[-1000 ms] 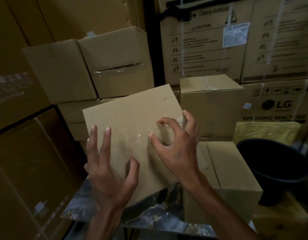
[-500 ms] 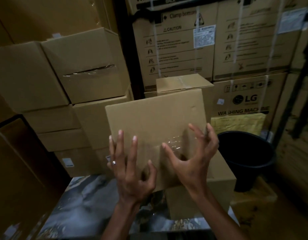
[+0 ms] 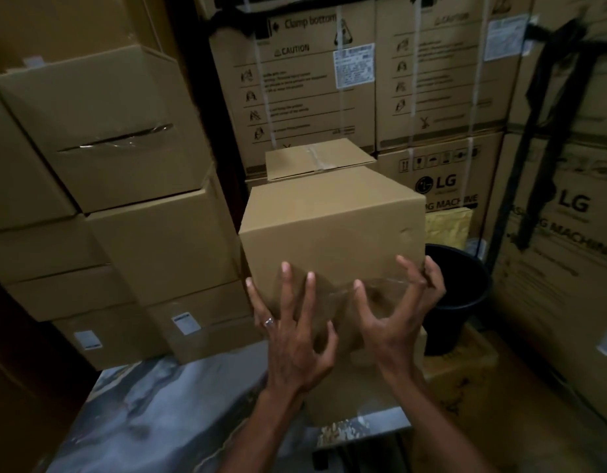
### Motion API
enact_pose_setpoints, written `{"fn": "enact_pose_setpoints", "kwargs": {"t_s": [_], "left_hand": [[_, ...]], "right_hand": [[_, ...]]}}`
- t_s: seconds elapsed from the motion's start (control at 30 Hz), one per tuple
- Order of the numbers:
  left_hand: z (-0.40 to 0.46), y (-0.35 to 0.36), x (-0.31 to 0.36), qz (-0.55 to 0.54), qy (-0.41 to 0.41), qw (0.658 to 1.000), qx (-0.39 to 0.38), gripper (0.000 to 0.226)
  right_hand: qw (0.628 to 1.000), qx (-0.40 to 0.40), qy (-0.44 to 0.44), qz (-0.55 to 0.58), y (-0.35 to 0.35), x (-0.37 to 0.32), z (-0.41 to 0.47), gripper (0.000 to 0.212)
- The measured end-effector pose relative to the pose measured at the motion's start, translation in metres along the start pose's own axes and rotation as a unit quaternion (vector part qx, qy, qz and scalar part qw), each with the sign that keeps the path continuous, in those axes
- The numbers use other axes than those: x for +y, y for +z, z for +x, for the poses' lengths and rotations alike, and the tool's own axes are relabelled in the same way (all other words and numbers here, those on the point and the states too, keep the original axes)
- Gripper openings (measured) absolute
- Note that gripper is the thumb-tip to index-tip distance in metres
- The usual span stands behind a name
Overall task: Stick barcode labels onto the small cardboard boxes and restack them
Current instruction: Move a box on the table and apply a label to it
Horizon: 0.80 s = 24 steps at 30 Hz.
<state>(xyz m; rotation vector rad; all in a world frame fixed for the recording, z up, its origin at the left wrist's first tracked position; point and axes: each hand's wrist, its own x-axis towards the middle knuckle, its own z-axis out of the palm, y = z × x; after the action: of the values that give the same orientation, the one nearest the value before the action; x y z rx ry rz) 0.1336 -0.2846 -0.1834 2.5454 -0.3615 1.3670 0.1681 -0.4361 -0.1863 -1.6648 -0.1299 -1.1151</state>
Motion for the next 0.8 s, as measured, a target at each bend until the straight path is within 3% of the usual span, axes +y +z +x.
{"fn": "enact_pose_setpoints", "kwargs": {"t_s": [0.27, 0.8], "left_hand": [[-0.016, 0.044, -0.004, 0.020, -0.035, 0.996, -0.085, 0.099], [-0.025, 0.041, 0.015, -0.031, -0.062, 0.996, -0.057, 0.108]], "right_hand": [[0.999, -0.029, 0.027, -0.022, 0.001, 0.034, 0.001, 0.077], [0.997, -0.060, 0.027, -0.037, -0.003, 0.045, 0.000, 0.080]]}}
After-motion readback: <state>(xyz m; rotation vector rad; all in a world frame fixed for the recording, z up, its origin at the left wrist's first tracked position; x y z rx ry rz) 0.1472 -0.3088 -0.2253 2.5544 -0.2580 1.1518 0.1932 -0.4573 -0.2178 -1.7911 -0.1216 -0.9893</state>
